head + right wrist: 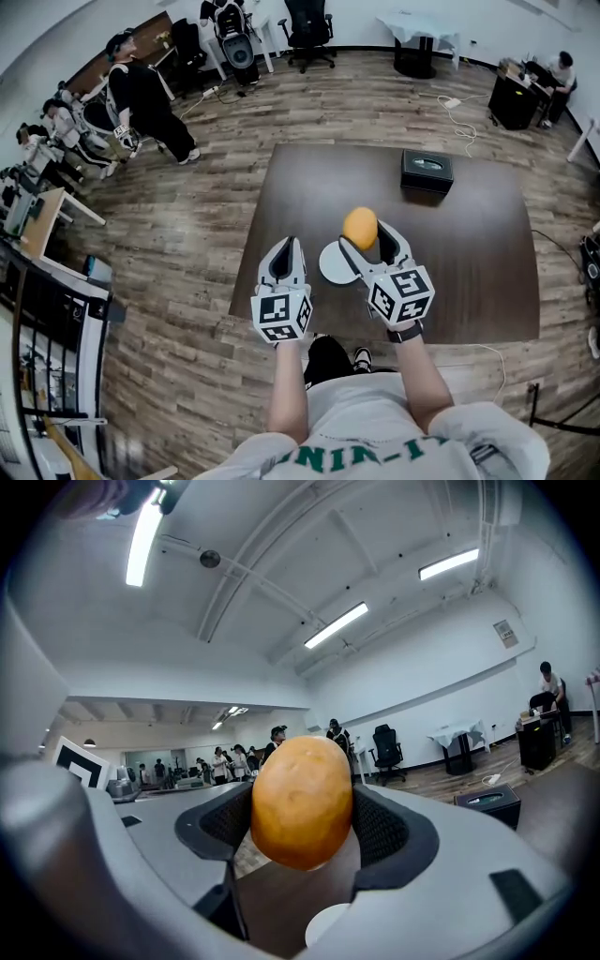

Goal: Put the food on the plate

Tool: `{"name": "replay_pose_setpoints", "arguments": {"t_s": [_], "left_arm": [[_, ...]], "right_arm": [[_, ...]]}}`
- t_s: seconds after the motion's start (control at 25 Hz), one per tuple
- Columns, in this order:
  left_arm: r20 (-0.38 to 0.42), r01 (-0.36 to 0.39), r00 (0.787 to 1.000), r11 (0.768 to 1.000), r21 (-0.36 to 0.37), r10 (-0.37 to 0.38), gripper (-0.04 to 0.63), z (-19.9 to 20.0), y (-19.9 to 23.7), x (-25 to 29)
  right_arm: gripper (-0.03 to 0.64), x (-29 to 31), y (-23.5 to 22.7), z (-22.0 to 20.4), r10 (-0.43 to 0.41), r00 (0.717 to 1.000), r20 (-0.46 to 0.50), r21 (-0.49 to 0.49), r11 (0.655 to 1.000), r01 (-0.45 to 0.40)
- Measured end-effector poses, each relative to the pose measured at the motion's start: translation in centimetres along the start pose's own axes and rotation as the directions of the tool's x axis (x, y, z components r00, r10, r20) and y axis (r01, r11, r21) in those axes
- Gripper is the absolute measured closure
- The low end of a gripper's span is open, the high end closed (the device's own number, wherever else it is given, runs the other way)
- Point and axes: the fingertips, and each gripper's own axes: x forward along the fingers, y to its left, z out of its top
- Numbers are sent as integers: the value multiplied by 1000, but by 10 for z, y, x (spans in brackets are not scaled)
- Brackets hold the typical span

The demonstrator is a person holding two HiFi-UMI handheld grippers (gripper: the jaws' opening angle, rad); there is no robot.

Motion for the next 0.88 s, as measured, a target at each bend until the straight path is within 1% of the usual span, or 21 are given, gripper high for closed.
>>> {"name": "replay_pose_setpoints", "arguments": {"t_s": [0.12,0.36,0.64,0.88], "left_arm": [[-17,32,999,999,2,-32,583,-7,2,17],[-24,46,999,999,9,-46,583,-12,22,47],[-58,90,994,996,2,-90,583,-26,23,76],[-110,117,987,993,-29,-120,583,-57,25,96]], "right_arm": [[277,15,-10,-7,-26,1000,-16,6,1000,26],[278,45,-19,-16,-46,998,-31,4,999,46],[276,61,-45,-31,-118,990,-82,-16,993,117],[276,74,-58,-60,-137,979,-149,-7,990,138]]}}
